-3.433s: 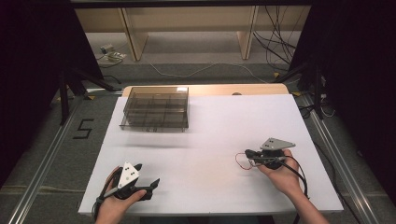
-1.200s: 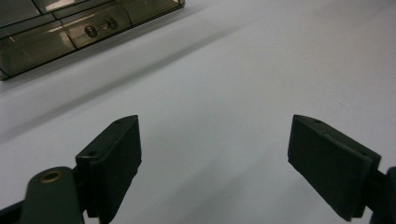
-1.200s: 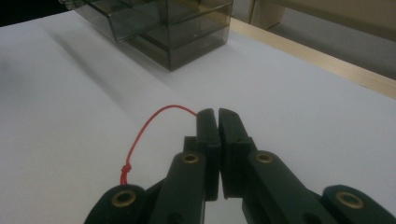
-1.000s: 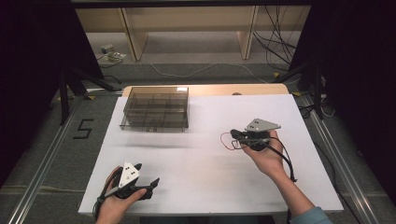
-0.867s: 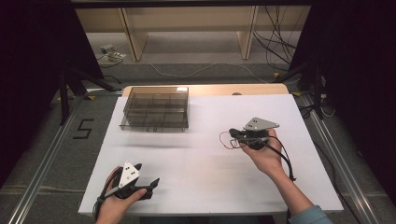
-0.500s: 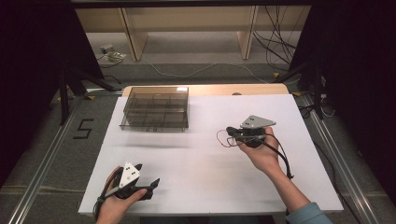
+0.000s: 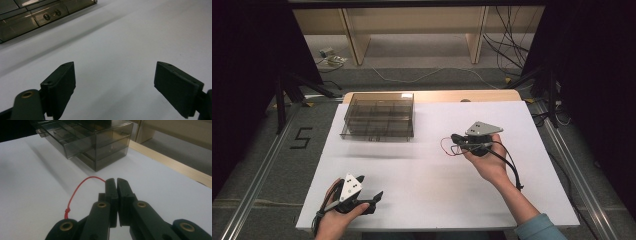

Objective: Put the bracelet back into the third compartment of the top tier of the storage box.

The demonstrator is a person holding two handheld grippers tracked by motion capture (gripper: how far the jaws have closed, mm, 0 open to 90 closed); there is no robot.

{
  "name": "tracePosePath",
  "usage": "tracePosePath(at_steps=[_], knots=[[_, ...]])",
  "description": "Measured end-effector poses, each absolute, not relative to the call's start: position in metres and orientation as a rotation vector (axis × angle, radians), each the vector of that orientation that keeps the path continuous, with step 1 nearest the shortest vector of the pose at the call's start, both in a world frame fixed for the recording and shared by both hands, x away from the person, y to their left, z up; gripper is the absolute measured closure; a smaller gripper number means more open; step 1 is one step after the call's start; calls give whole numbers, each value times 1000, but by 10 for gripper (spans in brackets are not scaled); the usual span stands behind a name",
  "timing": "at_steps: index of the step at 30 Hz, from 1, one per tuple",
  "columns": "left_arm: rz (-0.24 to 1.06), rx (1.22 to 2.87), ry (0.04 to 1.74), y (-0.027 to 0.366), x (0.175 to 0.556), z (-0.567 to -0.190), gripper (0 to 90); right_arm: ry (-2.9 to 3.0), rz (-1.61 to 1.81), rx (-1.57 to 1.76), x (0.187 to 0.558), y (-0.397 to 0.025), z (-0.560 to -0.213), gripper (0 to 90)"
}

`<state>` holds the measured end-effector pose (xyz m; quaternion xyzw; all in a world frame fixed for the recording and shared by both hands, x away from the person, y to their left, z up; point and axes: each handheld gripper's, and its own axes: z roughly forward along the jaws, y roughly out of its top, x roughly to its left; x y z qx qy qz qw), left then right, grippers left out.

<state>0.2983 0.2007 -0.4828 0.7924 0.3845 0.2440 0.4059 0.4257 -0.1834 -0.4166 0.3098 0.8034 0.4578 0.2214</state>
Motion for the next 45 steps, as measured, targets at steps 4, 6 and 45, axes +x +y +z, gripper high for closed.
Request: tracePosePath(at_steps=[4, 6, 45], knots=[[616, 1998, 970, 201, 298, -483, 171, 2218, 1268, 856, 427, -180, -415, 882], [617, 1998, 969, 201, 298, -483, 171, 2218, 1270, 852, 428, -177, -414, 882], [629, 1986, 966, 201, 297, -482, 169, 2231, 1303, 802, 446, -142, -401, 882]])
